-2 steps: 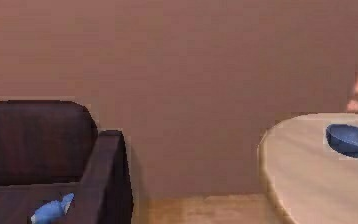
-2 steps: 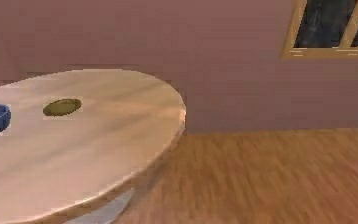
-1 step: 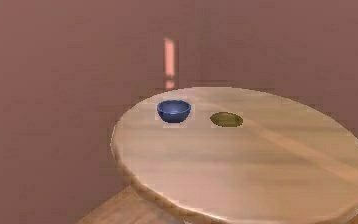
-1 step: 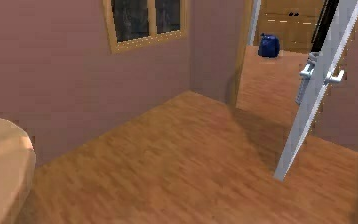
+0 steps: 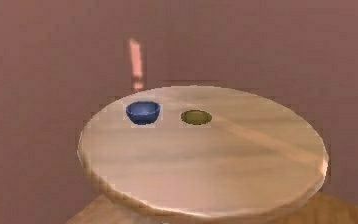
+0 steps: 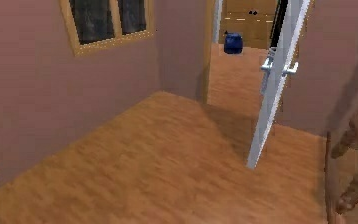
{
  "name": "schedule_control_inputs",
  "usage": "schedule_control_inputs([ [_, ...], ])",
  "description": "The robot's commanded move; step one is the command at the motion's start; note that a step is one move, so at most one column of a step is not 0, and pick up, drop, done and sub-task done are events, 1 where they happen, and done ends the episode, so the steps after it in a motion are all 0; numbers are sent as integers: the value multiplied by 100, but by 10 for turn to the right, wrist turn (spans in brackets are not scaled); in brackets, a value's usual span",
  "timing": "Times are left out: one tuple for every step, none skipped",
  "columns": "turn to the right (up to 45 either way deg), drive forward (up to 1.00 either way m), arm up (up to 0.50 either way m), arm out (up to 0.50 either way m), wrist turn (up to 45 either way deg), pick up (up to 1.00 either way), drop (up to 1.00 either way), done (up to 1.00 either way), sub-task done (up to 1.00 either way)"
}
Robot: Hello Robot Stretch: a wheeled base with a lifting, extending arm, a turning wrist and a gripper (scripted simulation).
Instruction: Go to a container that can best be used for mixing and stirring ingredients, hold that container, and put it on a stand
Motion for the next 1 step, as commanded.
schedule_control_inputs([
  [0, 25, 0, 0, 0, 0, 0, 0, 0],
])
